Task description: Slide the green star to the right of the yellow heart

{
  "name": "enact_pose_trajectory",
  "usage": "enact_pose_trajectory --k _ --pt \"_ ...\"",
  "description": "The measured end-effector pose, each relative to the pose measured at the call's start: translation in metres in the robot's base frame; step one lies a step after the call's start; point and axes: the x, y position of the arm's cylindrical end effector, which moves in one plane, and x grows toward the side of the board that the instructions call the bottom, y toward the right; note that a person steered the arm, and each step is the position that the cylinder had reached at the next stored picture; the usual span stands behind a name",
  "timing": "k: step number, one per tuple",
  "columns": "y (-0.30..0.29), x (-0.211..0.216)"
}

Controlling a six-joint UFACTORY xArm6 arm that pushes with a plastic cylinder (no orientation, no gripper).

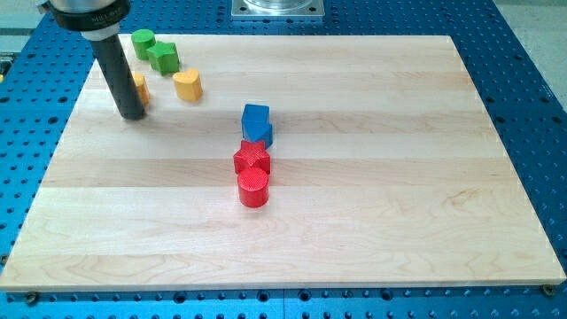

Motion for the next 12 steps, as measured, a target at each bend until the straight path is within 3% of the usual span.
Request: enact_pose_trajectory --k 3,4,5,6,9,10,12 --pt "-0.010 -0.016" --pt "-0.089 -0.037" --pt "-0.080 -0.090" --pt "-0.037 -0.116" --pt "0.169 -0.109" --pt "0.197 -0.134" --pt "0.195 -0.092"
